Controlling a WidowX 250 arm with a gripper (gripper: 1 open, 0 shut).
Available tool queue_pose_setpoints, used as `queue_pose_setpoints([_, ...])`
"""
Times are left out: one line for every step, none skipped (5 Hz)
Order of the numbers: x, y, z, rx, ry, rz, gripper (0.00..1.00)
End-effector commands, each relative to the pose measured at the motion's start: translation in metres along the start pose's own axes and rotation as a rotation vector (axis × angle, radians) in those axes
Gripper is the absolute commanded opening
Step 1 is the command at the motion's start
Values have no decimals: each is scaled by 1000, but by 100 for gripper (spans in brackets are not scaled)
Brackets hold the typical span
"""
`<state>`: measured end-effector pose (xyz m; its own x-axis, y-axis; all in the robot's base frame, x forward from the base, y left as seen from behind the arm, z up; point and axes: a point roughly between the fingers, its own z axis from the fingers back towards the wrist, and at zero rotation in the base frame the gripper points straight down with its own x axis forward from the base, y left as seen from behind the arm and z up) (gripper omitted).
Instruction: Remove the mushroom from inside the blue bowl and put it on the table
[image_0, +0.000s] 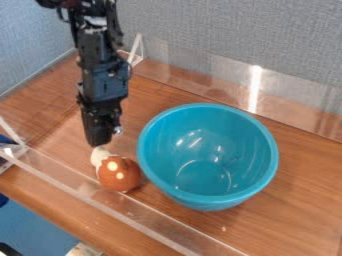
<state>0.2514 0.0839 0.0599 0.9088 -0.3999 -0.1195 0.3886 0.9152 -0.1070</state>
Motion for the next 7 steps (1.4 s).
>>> queue_pose_setpoints([5, 9, 37, 51, -76, 53, 0])
queue_pose_setpoints([6, 14, 47, 54, -78, 45, 0])
queue_pose_setpoints([7, 19, 48, 54, -74, 32, 100])
queue_pose_setpoints([13, 12, 37, 57, -65, -7, 100])
queue_pose_setpoints([18, 2, 27, 62, -62, -49, 100])
queue_pose_setpoints([21, 0, 8, 60, -61, -44, 100])
queue_pose_setpoints([23, 2, -6, 58, -59, -28, 100])
